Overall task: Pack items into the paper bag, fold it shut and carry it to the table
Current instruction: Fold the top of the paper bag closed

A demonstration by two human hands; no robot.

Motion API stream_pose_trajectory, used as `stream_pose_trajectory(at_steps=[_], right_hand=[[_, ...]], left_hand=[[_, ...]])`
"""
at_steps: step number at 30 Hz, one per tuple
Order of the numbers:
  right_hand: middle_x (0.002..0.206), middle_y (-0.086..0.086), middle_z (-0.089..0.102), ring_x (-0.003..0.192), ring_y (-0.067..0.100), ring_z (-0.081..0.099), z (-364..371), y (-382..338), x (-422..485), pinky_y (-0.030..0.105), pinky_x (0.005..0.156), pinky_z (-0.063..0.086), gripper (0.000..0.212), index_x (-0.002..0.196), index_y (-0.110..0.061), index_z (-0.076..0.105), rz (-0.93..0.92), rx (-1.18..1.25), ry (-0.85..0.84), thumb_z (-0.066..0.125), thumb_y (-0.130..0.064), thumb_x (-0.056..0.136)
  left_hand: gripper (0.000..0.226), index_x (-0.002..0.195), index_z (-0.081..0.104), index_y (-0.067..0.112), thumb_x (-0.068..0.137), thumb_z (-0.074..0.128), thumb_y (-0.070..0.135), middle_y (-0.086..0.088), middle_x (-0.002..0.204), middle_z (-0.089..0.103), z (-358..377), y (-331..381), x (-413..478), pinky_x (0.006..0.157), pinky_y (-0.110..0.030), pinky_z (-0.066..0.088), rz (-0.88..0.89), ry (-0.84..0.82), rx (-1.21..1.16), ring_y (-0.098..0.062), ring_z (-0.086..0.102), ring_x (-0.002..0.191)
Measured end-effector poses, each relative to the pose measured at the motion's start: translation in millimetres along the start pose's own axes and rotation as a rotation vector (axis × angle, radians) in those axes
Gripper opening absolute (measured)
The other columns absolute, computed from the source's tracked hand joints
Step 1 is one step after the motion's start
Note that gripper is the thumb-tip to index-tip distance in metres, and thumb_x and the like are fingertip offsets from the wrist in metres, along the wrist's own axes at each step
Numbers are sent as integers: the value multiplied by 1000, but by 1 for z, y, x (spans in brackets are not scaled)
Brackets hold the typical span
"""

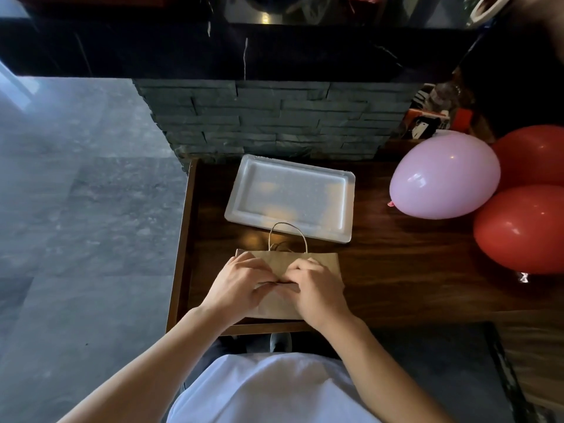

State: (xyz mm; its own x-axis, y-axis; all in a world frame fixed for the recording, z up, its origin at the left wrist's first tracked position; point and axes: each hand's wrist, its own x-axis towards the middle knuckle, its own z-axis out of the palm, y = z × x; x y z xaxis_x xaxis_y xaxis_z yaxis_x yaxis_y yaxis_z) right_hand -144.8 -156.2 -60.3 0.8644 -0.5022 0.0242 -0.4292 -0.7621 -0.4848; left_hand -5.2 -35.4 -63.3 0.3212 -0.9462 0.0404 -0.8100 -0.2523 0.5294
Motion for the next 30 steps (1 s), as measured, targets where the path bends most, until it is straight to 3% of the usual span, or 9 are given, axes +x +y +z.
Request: stream_pose_trajectory(at_steps=[2, 7, 12, 15, 17, 21, 24, 28, 30], right_hand=[[91, -13, 69, 88, 13, 56, 1, 2, 3, 21, 62, 38, 19, 89, -28, 77, -28, 21, -1, 65, -40, 80], [82, -5, 71, 76, 19, 59, -5, 21, 2, 30, 69, 50, 14, 84, -21, 80, -10, 40, -33, 79, -19, 71], [81, -5, 71, 77, 16, 59, -15, 62, -13, 33, 70, 53, 10, 81, -19, 80, 175, 113, 6, 80, -15, 71], [83, -3, 64, 78, 13, 60, -15, 80, -18, 18, 73, 50, 12, 79, -17, 80, 281, 275, 34, 81, -10, 70], [95, -3, 58, 89, 10, 57, -12, 85, -20, 4, 77, 40, 13, 80, -20, 80, 372, 357, 31, 82, -12, 70], [123, -14, 48, 113, 2, 44, -6, 92, -25, 21, 96, 35, 20, 82, -33, 79, 553, 601, -108, 79, -15, 74], [123, -29, 47, 110, -11, 47, -1, 86, -25, 11, 91, 38, 30, 89, -39, 78, 549, 801, -175, 79, -13, 73], [99, -33, 69, 98, -11, 60, 12, 74, -22, 4, 78, 47, 30, 85, -41, 78, 540, 942, -217, 81, -15, 70], [102, -28, 70, 102, -14, 58, 15, 75, -21, 3, 79, 45, 26, 82, -38, 79, 524, 975, -191, 83, -19, 64]], left_hand=[[14, 90, 80, 32, 82, 70, 38, 17, 90, 71, 0, -3, 1, 74, -34, 50, -4, 0, 3, -12, 58, 86], [11, 88, 80, 32, 81, 72, 35, 19, 88, 71, -3, -14, -1, 72, -31, 49, -22, 0, 2, -9, 59, 85], [10, 83, 81, 28, 73, 81, 24, 15, 81, 69, -12, -44, -16, 65, -32, 55, -142, 50, -18, -8, 59, 70], [12, 82, 81, 27, 72, 83, 20, 16, 82, 66, -10, -56, -22, 62, -27, 55, -253, 80, -142, -4, 60, 64], [18, 81, 80, 33, 71, 84, 19, 14, 89, 66, -7, -60, -21, 64, -23, 56, -378, 80, -284, -7, 62, 67], [34, 94, 77, 37, 78, 77, 7, 9, 127, 55, -4, -66, -20, 87, -29, 56, -563, -102, -586, -11, 67, 98], [36, 107, 77, 22, 81, 70, -3, 12, 136, 48, 1, -63, -18, 95, -21, 51, -524, -203, -716, -4, 54, 119], [31, 103, 78, 9, 74, 78, -2, 10, 129, 56, 13, -55, -12, 85, -8, 50, -474, -177, -805, 6, 62, 106], [30, 99, 79, 9, 71, 80, 0, 11, 126, 59, 16, -55, -12, 82, -8, 52, -509, -148, -866, 9, 64, 99]])
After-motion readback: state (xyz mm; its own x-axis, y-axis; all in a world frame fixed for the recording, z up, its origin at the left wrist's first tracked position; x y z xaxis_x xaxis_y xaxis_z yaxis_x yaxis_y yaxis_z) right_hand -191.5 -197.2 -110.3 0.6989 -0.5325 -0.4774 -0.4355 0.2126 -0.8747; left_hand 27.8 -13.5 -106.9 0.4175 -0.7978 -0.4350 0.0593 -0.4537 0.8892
